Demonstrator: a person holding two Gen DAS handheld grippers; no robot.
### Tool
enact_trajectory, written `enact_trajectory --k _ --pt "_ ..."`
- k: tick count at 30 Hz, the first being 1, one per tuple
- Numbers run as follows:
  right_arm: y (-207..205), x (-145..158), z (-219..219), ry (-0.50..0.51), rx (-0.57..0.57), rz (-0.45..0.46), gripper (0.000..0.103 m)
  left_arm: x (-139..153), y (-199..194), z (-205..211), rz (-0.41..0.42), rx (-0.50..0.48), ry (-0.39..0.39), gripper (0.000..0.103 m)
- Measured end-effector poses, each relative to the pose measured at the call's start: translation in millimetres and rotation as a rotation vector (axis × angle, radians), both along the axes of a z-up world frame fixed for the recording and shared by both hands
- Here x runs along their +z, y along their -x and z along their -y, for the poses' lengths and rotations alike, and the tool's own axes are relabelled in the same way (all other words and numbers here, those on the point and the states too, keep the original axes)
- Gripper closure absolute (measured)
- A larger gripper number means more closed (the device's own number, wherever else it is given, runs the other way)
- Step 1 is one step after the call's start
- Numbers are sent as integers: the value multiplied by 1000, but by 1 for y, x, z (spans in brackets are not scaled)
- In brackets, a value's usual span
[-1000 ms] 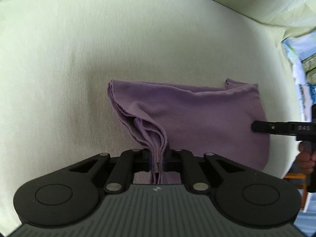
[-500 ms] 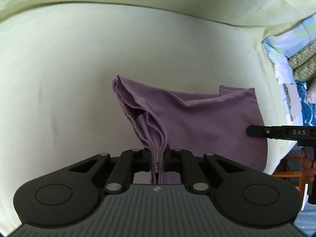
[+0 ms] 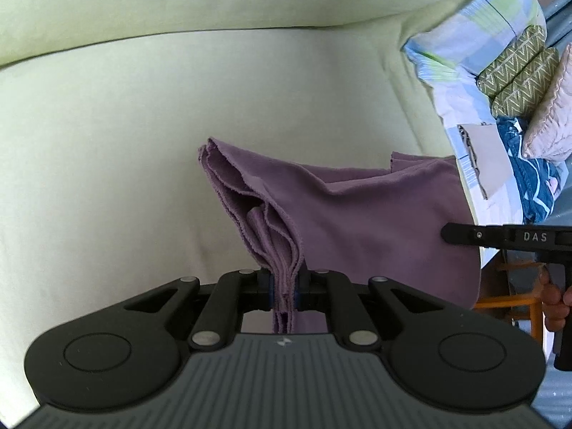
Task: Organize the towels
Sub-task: 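Lift the lilac cloth with both grippers and carry it toward the checked sheet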
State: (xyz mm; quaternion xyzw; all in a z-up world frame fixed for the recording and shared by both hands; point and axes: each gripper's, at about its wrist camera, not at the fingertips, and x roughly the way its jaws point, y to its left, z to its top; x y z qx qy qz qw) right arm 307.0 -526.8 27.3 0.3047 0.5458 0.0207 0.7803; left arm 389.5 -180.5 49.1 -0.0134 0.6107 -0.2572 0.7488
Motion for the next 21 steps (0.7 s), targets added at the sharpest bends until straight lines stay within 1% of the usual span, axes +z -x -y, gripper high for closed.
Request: enact_trajectory --k 1,4,7,9,15,21 --pt "3 1 8 -2 4 2 95 3 7 10 4 13 0 95" --pt "19 11 53 -2 26 21 95 15 29 48 27 50 2 95" --pt "30 20 90 2 43 41 95 26 50 79 45 94 19 95" --pt "38 26 117 14 53 53 95 29 57 100 52 106 25 95" --pt "51 31 164 40 50 50 95 27 69 154 48 100 36 95" --pt "50 30 191 57 3 34 95 24 59 194 34 55 49 95"
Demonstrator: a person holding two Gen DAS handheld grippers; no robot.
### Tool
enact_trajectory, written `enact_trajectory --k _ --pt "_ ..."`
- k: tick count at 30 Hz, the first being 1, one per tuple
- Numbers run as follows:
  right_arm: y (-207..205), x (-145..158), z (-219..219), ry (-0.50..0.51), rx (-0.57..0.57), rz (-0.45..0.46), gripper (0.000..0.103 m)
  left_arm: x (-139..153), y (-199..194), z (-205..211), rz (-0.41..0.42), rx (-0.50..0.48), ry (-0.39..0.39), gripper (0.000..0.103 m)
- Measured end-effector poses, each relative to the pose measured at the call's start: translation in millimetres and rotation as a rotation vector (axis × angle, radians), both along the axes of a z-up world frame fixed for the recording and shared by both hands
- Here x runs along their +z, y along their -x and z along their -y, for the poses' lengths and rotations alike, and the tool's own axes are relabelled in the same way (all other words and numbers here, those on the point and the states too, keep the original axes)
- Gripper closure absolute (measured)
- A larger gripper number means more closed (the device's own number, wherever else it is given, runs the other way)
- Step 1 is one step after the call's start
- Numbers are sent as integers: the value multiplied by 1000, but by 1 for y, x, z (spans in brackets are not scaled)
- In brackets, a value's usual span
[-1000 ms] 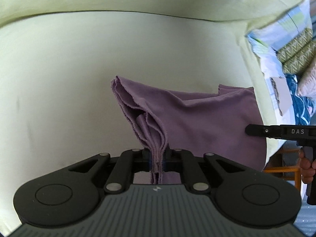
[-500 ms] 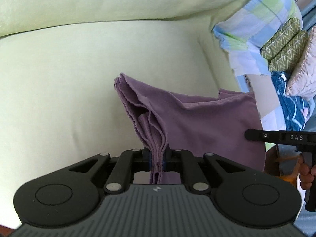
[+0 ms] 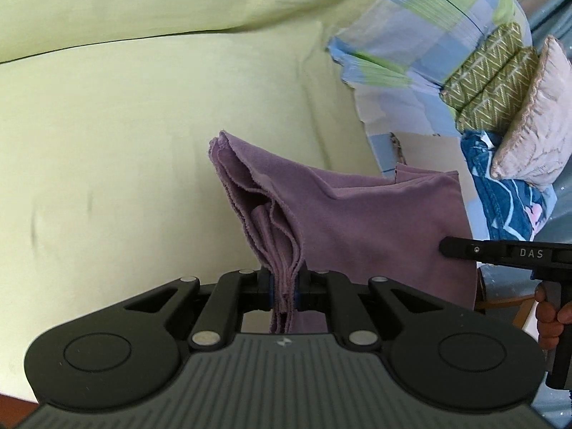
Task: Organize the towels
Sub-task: 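Lift the lilac cloth with both grippers and carry it toward the checked sheet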
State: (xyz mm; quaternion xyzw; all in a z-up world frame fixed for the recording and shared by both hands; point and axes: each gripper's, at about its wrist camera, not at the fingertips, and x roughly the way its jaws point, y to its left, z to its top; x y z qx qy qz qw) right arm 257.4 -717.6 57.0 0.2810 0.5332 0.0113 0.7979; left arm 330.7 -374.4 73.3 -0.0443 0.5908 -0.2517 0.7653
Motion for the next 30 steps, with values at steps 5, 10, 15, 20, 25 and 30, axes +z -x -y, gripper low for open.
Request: enact_trajectory --k 5,10,15,20,25,30 --pt "-5 -4 16 20 -45 -8 95 -3 -23 29 -2 -55 8 95" --pt "-17 -3 31 43 -95 -9 95 -3 -45 50 8 -103 15 95" --pt "-24 0 47 61 -120 -21 95 -3 -59 71 -3 -121 34 95" --pt "-28 5 65 79 -119 -28 95 -5 -61 96 -12 -120 46 95" --pt "-27 3 92 90 -92 -28 95 -6 -51 126 -6 -89 46 95" --pt "-21 -1 130 78 -23 -23 95 -7 -26 163 -5 -9 26 95"
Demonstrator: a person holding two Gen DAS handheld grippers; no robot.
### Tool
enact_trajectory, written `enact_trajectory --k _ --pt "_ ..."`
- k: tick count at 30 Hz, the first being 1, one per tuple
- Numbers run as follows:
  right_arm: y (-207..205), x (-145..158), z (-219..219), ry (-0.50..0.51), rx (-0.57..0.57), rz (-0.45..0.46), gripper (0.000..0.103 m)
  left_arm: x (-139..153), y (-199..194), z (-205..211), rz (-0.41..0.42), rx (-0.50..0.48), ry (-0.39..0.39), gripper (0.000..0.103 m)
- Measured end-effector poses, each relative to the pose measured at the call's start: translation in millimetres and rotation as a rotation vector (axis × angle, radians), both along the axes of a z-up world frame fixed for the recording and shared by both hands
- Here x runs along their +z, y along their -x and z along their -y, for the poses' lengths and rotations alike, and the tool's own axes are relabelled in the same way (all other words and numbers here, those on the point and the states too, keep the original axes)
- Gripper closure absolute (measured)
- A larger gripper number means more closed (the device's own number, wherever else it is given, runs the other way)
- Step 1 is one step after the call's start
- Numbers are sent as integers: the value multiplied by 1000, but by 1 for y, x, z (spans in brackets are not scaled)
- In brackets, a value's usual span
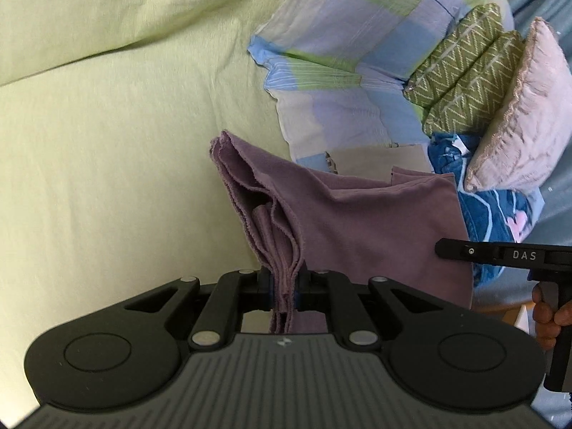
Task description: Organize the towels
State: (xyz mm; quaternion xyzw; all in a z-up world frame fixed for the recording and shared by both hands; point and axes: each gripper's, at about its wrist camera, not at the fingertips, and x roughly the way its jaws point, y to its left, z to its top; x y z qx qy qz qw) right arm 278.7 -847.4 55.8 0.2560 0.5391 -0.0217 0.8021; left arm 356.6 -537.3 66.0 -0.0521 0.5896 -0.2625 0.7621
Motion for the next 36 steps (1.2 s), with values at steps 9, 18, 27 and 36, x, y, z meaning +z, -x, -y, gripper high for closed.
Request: enact_trajectory --k 9,18,27,36 --pt "6 13 88 32 131 21 95 -7 47 81 -2 152 15 95" --pt "-7 -4 150 74 101 -4 95 -30 25 152 6 139 35 95" --pt "-37 -40 194 82 92 -30 95 -69 -10 194 -16 153 27 95" --pt "-73 -74 224 55 187 -10 95 -98 -22 222 -3 268 2 95"
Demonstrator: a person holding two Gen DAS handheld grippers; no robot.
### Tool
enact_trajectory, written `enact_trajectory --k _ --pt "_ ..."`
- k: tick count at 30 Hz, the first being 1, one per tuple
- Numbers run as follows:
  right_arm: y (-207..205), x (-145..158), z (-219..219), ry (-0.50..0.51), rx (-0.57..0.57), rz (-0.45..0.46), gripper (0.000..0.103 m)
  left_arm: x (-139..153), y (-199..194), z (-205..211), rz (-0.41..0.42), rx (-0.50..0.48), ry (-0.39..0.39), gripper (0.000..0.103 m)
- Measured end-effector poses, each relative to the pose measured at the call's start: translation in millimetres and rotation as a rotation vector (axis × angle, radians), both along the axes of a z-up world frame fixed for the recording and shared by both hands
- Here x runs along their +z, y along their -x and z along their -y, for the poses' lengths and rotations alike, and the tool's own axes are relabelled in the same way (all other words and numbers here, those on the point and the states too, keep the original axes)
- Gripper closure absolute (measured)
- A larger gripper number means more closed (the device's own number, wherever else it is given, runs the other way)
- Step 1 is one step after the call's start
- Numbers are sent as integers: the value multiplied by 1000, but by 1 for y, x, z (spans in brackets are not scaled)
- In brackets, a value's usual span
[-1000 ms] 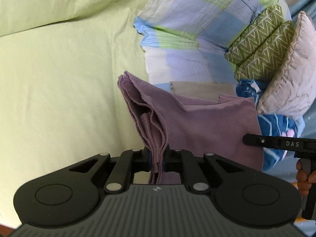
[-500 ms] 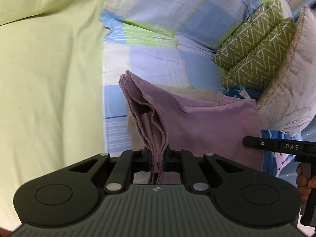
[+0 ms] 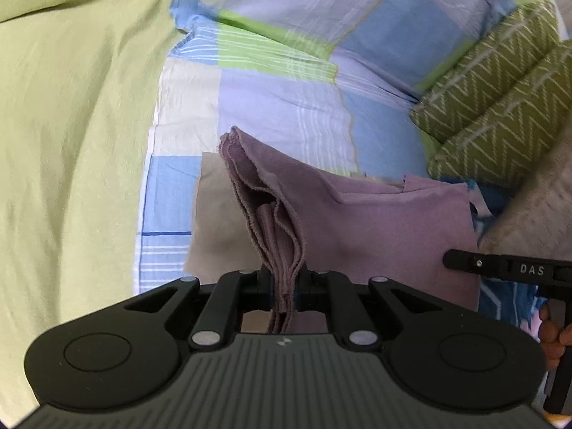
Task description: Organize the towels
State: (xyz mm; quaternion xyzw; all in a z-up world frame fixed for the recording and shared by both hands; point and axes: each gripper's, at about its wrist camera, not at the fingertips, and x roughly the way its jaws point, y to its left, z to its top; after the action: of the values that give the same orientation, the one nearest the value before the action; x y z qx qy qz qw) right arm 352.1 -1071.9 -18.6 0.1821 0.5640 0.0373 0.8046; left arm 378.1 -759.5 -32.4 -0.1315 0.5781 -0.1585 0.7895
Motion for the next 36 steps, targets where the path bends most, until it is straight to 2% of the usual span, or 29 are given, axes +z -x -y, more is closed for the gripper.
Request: enact_trajectory --k 6,14,36 --pt "-15 -18 12 -40 29 -11 94 -10 -7 7 0 42 -20 95" --pt "-25 -32 19 -67 37 -37 94 -18 -15 14 -9 32 -49 95" --pt "-45 -23 11 -44 79 -20 94 -17 -29 6 27 22 -28 95"
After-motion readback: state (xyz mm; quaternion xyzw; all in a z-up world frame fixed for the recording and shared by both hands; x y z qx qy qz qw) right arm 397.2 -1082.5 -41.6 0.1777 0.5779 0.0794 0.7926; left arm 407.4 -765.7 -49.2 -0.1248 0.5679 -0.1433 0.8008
